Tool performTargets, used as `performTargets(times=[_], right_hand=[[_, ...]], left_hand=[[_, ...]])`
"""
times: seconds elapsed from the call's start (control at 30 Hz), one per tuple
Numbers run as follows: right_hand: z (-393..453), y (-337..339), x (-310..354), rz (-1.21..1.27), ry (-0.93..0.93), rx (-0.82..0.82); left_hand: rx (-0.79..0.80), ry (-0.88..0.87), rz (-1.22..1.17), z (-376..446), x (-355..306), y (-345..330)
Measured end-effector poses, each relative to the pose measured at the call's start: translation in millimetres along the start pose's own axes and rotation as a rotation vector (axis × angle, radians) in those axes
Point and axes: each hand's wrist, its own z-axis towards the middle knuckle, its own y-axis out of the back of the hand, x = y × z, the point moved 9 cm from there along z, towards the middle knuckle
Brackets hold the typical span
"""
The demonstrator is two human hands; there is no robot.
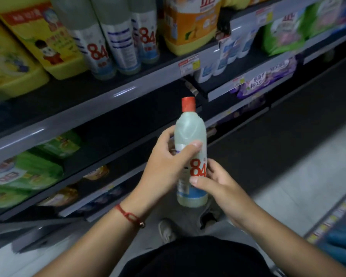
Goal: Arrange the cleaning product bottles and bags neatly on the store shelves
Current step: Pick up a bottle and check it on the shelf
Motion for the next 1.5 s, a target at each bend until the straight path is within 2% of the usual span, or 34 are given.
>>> performTargets(times=[0.1,0.3,0.37,0.43,0.57,0.77,0.9,1.0,1.17,1.5], right_hand=[[4.5,6.2,-5.0,0.098,-0.002,-0.022],[12.6,51.2,1.8,0.46,0.012,-0.099],[11.8,76.8,5.6,0.539,0.009,-0.116],[10.8,107.0,12.0,0.533,0.029,-0.122],[8.5,177.5,29.6,0.341,0.113,-0.163],[-1.9,284.3,50.5,0.009,0.09,-0.26],[-3.4,340.5,69.6,-0.06,0.125,-0.402],[0.8,373.7,89.7,-0.18,0.16,-0.466],[17.0,417.9,129.6,-0.312,0.23,-0.579],[113.6,466.5,193.5,-0.394,0.175,-0.501]], left_hand=[[0.07,-0.11,0.258,4.9,-22.4,-33.5],[0.201,-0.442,1.001,19.9,-58.2,-126.3],[0.21,-0.511,1.131,26.9,-66.6,-157.6],[0.243,-0.548,1.158,34.7,-73.8,-189.1],[0.353,-0.508,1.046,62.5,-80.9,-245.9],[0.477,-0.247,0.456,114.8,-90.8,-302.3],[0.536,-0.066,0.157,149.4,-91.6,-332.6],[0.602,-0.032,0.135,167.1,-98.0,-350.0],[0.58,-0.052,0.188,206.2,-114.0,-362.8],[0.427,-0.212,0.101,302.7,-171.9,-388.7]])
